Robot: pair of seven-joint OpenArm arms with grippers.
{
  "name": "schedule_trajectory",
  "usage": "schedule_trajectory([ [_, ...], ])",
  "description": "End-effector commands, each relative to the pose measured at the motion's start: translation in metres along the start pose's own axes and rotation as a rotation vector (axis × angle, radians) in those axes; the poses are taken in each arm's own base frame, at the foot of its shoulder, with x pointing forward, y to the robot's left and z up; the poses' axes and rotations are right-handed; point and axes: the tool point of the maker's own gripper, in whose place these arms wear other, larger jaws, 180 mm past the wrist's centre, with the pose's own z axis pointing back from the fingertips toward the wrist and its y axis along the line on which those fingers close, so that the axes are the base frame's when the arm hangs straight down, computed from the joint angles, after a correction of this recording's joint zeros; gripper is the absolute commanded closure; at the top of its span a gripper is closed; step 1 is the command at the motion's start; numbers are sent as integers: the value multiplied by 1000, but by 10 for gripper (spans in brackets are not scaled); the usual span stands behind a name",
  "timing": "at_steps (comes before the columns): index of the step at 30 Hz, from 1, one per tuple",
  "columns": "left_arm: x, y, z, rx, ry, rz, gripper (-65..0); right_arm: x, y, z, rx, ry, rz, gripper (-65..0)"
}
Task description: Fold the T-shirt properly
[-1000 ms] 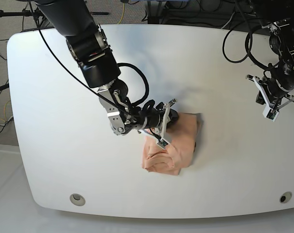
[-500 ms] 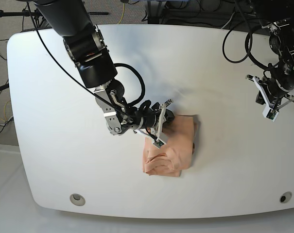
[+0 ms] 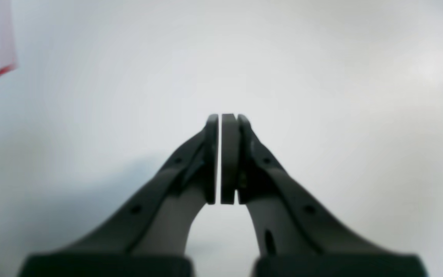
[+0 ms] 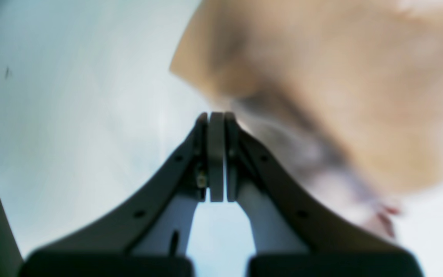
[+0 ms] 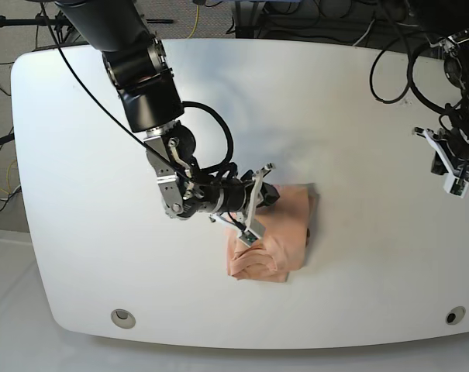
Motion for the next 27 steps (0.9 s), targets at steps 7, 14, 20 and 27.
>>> schedule_trajectory([
  [7, 20, 34, 20, 84, -92, -16, -3, 15, -37, 72, -146, -82, 41, 0],
  [14, 0, 68, 43, 175, -53, 0, -3, -16, -61, 138, -307, -38, 56, 0],
  [20, -9, 96, 66, 254, -29, -18, -3, -48, -67, 193, -443, 19, 57, 0],
  [27, -25, 115, 93, 324, 21, -46, -3, -120, -75, 233, -535, 127, -41, 0],
])
